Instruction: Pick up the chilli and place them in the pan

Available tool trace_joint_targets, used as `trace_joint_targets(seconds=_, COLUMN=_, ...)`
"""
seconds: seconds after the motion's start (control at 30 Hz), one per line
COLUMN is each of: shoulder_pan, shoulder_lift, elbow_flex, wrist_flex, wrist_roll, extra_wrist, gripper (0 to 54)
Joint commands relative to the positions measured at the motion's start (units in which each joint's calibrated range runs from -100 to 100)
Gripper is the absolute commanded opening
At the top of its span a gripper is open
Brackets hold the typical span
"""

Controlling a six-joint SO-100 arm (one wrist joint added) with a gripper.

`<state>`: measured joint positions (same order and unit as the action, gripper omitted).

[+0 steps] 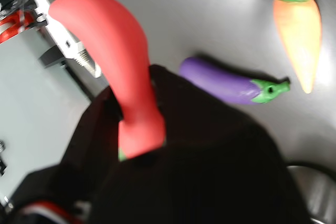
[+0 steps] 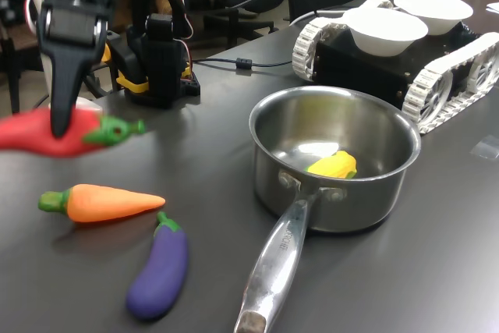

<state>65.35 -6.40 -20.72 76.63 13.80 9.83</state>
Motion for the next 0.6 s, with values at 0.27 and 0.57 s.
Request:
trace_joint_targets(seconds=0.27, shoulder_pan=-7.09, shoulder_lift=-15.58, elbow_flex=1.32, wrist_flex=-8.61, wrist_roll=-7.52, extra_wrist=-0.92, gripper=0.0)
trace_joint_targets(seconds=0.57, shoulder_pan=-14.54, shoulder_lift=-23.00, elbow_flex=4.23, wrist_flex=-9.63, wrist_roll=-11.38, extra_wrist=-3.19, gripper=0.0)
